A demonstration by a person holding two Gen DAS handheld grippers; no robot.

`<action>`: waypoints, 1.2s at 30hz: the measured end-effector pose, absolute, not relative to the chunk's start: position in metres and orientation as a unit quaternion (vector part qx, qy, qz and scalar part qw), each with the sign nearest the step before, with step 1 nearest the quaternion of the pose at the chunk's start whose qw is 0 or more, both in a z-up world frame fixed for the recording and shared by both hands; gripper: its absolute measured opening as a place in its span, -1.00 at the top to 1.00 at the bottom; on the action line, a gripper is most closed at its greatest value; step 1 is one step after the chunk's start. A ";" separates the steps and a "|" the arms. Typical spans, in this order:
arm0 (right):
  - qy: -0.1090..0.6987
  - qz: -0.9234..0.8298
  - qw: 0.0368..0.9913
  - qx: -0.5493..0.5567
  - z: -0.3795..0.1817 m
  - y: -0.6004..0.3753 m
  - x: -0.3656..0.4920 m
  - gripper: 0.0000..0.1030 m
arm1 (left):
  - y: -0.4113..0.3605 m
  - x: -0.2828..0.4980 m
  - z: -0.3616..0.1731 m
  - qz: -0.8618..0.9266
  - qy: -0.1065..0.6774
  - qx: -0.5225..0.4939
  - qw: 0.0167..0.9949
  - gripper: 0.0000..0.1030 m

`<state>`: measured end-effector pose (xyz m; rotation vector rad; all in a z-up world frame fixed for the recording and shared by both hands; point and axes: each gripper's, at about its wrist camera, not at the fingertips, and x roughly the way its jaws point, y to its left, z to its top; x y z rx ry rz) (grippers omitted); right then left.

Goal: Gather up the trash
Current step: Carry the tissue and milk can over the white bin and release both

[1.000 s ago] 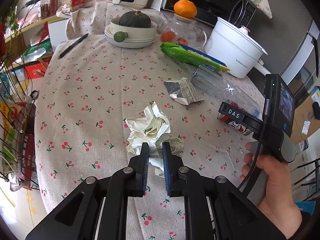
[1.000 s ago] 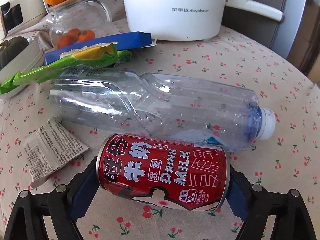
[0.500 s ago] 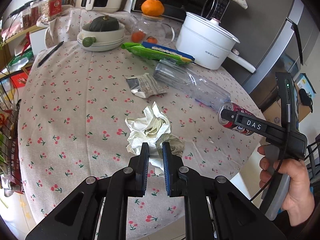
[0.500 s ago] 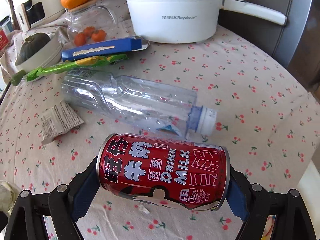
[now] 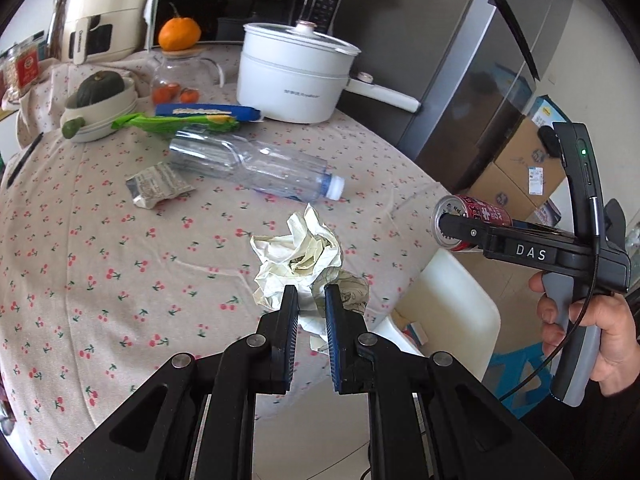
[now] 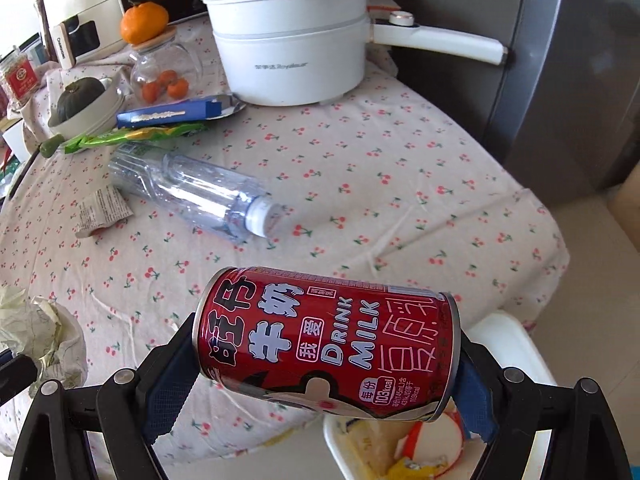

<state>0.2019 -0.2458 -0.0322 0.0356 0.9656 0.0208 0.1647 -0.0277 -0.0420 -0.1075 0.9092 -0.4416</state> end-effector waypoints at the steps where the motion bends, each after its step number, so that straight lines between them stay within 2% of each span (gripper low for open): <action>1: 0.466 0.008 0.885 0.019 -0.032 -0.255 0.197 -0.75 | -0.038 0.162 -0.042 -0.221 0.435 -0.046 0.872 0.73; 16: 0.519 -0.072 0.846 0.094 -0.066 -0.393 0.135 -0.76 | -0.182 0.143 -0.090 -0.350 0.451 0.020 0.821 0.72; 27: 0.540 -0.091 0.827 0.123 -0.085 -0.429 0.133 -0.76 | -0.229 0.151 -0.122 -0.363 0.451 0.066 0.812 0.65; 30: 0.544 -0.087 0.826 0.118 -0.088 -0.428 0.135 -0.76 | -0.230 0.153 -0.122 -0.355 0.451 0.079 0.815 0.38; 32: 0.546 -0.086 0.826 0.112 -0.089 -0.427 0.136 -0.76 | -0.229 0.154 -0.120 -0.345 0.446 0.084 0.822 0.01; 36: 0.550 -0.089 0.824 0.104 -0.093 -0.426 0.137 -0.76 | -0.216 0.159 -0.113 -0.322 0.449 0.072 0.830 -0.28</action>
